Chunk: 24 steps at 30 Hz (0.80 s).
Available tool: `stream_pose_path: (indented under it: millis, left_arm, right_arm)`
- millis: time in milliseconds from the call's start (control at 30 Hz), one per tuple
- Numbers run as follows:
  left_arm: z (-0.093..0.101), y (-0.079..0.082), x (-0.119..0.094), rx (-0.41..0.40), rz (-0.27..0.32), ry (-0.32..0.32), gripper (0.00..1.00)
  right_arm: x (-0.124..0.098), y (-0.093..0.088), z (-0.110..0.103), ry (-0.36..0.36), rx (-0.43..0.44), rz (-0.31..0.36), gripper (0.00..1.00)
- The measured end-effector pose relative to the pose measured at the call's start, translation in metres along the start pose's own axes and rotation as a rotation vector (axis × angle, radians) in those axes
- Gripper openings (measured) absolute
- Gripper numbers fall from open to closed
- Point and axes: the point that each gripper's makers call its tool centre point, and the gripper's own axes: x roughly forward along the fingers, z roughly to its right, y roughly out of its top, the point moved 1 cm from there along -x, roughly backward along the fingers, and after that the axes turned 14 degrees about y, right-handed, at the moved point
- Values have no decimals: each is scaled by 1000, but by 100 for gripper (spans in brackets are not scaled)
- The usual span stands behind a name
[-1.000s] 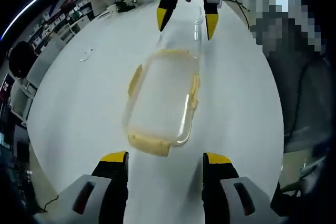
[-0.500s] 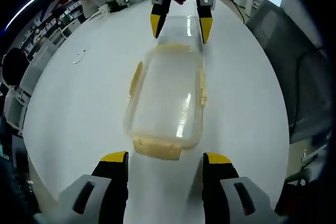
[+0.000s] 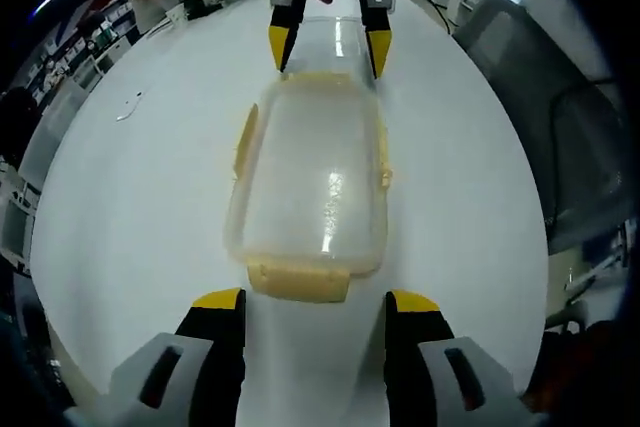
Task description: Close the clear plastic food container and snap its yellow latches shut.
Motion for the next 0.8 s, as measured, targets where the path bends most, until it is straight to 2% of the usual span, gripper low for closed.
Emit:
stream_pose_path:
  millis: [533,800]
  left_arm:
    - [-2,10,4,-5,56,-22,51]
    - [1,9,4,-12,68,-50,46]
  right_arm:
    - [6,-7,3,31,-9,-56,53]
    - [10,-8,6,33,-16,-75,51]
